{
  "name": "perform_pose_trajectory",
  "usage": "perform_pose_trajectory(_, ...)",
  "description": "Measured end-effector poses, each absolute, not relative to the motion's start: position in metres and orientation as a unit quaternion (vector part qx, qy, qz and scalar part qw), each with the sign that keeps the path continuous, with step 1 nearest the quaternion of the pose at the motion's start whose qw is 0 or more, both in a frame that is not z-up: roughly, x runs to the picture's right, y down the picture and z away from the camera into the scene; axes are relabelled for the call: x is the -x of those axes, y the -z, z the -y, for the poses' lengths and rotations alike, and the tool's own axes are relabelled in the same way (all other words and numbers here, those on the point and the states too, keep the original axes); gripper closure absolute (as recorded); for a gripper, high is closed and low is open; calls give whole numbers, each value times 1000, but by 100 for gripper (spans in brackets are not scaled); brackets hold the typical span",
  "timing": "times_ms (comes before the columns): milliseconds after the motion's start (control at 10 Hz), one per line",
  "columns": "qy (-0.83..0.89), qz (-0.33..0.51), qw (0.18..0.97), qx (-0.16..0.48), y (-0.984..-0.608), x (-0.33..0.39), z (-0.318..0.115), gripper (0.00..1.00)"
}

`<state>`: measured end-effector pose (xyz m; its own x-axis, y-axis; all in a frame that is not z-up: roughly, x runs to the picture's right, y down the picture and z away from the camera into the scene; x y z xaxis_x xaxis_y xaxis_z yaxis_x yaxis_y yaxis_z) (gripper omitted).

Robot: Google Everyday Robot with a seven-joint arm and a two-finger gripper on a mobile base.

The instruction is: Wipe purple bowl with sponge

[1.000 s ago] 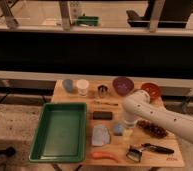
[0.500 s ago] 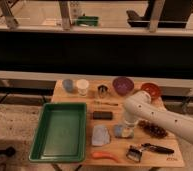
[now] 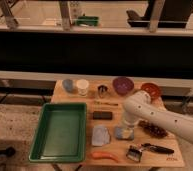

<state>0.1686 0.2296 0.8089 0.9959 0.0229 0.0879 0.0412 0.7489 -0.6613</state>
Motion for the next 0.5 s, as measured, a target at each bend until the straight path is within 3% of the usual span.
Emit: perform_pose_trajectory(500,18,48,947,318,-772,-147,-196,100)
